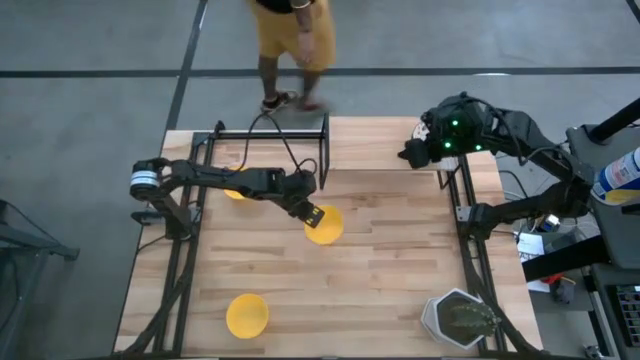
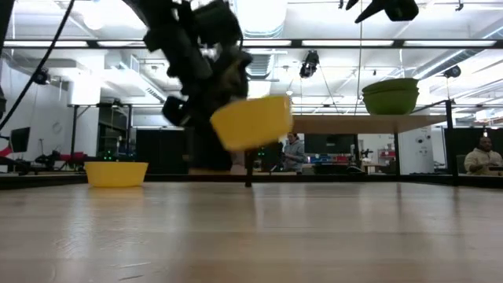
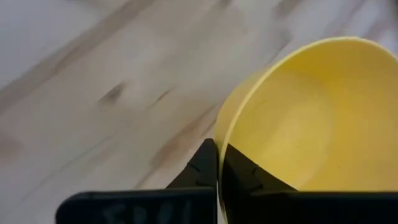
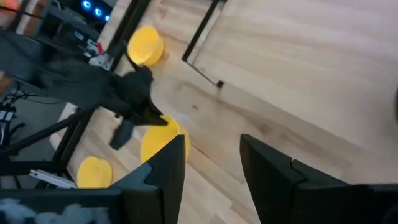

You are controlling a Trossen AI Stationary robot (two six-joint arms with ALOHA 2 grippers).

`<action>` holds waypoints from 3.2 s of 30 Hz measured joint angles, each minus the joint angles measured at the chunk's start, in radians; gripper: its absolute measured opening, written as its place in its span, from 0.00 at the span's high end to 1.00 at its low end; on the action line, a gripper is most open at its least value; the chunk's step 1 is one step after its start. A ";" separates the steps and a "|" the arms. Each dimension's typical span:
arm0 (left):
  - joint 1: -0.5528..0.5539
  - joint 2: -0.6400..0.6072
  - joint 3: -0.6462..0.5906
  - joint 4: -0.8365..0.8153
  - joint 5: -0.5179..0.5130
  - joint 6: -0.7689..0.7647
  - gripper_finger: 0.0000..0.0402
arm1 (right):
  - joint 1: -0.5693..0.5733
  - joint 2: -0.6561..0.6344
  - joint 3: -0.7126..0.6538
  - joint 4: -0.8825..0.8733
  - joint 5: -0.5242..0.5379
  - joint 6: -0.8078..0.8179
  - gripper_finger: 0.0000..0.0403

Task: Pick & Place Mini bowls
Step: Put the right yellow bowl on the shelf

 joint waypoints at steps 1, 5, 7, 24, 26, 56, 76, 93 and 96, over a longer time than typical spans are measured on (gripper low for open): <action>0.000 -0.011 0.014 0.000 -0.001 0.000 1.00 | 0.013 0.010 0.000 0.001 -0.001 0.014 0.63; 0.002 -0.033 0.075 -0.012 -0.004 -0.017 1.00 | 0.078 0.062 0.000 0.003 0.012 0.049 0.63; 0.002 -0.033 0.113 -0.047 -0.008 -0.014 1.00 | 0.104 0.097 0.000 0.003 0.017 0.063 0.64; 0.004 -0.033 0.316 -0.292 -0.142 0.090 1.00 | 0.255 0.357 0.000 0.230 -0.033 0.168 0.64; 0.004 -0.033 0.316 -0.308 -0.144 0.089 1.00 | 0.267 0.373 0.000 0.237 -0.034 0.194 0.64; -0.023 -0.043 0.336 -0.389 -0.147 0.155 1.00 | 0.294 0.471 0.000 0.239 -0.046 0.243 0.79; -0.030 -0.056 0.334 -0.344 -0.096 0.220 0.80 | 0.294 0.473 -0.001 0.269 -0.082 0.238 0.98; -0.027 -0.308 0.334 -0.193 -0.191 0.250 0.64 | 0.210 0.471 0.000 0.252 -0.106 0.210 0.98; -0.027 -0.348 0.334 -0.192 -0.191 0.248 0.64 | 0.157 0.463 0.008 0.226 -0.105 0.191 0.98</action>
